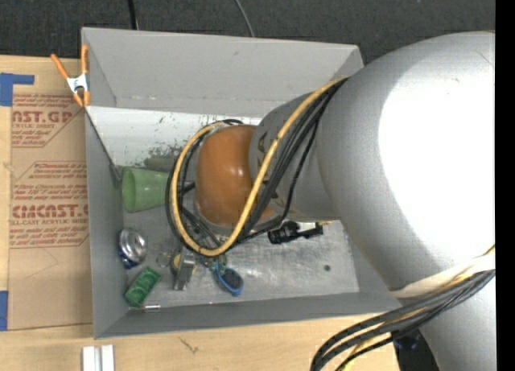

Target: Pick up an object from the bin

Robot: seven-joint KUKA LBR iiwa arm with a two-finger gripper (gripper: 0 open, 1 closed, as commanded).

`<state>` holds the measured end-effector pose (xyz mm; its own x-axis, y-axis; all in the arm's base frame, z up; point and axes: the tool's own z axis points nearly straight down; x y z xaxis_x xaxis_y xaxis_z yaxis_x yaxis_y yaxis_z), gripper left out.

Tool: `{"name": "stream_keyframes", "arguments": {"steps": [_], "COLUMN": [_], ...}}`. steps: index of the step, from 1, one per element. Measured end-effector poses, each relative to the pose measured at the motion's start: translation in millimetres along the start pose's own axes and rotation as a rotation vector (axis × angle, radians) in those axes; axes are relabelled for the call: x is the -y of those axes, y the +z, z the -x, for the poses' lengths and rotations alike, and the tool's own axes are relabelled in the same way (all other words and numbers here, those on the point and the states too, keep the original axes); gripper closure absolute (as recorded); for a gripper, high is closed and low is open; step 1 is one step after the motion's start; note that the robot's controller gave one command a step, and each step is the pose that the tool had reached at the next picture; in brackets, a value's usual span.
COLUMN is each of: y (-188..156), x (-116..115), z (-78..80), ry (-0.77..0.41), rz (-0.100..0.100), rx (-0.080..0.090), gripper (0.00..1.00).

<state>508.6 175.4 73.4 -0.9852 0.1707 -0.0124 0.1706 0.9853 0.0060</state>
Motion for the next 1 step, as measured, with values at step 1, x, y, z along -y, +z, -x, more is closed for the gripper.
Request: {"name": "stream_keyframes", "arguments": {"steps": [1], "y": [-135.8], "x": [9.6], "z": [3.7], "ry": [0.006], "rz": [-0.002], "rx": [-0.006], "gripper": [1.00]}}
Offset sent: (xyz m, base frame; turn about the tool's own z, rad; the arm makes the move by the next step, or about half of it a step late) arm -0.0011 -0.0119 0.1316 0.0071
